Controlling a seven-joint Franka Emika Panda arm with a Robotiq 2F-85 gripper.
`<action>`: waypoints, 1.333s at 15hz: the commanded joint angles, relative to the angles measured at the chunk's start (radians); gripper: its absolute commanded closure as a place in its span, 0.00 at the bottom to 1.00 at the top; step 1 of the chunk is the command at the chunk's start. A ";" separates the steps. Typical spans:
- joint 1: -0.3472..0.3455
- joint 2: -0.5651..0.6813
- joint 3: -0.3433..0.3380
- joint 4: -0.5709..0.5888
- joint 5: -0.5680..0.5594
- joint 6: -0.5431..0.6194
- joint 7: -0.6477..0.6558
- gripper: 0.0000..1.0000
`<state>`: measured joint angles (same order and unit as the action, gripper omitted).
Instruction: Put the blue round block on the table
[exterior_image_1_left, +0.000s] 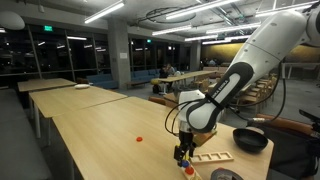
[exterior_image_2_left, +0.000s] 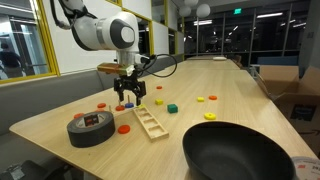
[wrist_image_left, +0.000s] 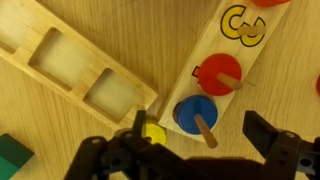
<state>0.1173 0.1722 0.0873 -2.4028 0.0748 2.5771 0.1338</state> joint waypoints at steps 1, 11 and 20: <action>0.002 0.006 -0.006 0.016 -0.024 0.007 0.024 0.00; 0.002 0.006 -0.007 0.014 -0.028 0.010 0.024 0.67; -0.002 -0.032 -0.007 0.027 -0.038 -0.060 0.008 0.75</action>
<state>0.1169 0.1713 0.0853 -2.3955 0.0629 2.5660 0.1347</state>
